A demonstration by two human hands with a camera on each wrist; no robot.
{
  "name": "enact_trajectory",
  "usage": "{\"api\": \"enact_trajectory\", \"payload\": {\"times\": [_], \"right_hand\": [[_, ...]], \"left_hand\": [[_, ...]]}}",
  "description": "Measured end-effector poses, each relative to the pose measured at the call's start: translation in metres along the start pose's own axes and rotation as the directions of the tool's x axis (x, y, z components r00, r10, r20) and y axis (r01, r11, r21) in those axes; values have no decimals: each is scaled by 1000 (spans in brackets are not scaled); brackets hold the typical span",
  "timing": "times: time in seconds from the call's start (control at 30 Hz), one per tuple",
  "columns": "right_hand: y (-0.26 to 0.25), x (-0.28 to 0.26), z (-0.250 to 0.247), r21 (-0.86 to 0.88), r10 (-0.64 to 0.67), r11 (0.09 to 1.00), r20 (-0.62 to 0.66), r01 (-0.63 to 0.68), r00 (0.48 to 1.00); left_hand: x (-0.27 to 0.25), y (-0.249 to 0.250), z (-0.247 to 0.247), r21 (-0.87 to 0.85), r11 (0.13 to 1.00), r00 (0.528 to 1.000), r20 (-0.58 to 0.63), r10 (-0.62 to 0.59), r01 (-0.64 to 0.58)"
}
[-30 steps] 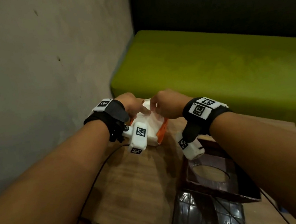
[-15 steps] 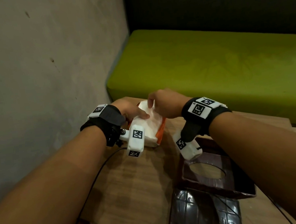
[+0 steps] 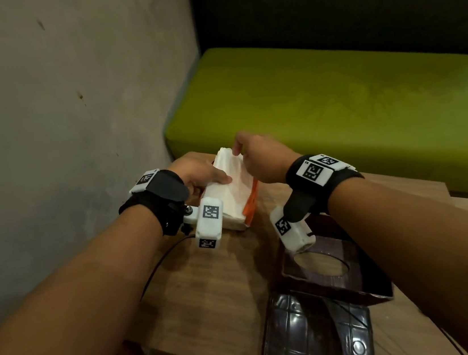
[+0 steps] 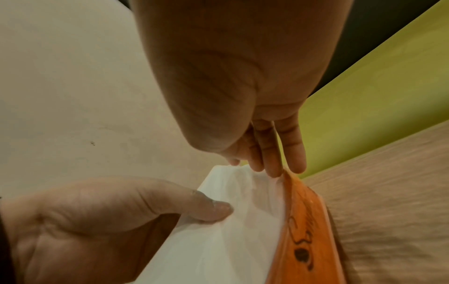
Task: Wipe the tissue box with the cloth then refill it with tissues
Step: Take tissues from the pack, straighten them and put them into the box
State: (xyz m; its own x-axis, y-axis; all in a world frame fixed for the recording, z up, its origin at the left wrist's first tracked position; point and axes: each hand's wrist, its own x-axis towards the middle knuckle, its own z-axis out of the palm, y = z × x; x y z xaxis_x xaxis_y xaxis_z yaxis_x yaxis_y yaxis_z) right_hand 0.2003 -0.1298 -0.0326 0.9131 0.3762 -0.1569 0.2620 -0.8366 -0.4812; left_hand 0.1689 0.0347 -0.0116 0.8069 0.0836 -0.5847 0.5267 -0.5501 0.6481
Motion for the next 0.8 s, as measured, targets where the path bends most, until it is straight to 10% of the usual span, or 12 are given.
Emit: {"api": "enact_trajectory", "payload": {"times": [0.53,0.8], "right_hand": [[-4,-14,-15,398,181,914,-224,-80,958],[-16,-72,-48,908,230,379,92,-177,969]], "left_hand": [[-31,0,-25,-331,940,997,-12,81,-80],[-80,14,-25,-292,919,945,110,308,-265]]}}
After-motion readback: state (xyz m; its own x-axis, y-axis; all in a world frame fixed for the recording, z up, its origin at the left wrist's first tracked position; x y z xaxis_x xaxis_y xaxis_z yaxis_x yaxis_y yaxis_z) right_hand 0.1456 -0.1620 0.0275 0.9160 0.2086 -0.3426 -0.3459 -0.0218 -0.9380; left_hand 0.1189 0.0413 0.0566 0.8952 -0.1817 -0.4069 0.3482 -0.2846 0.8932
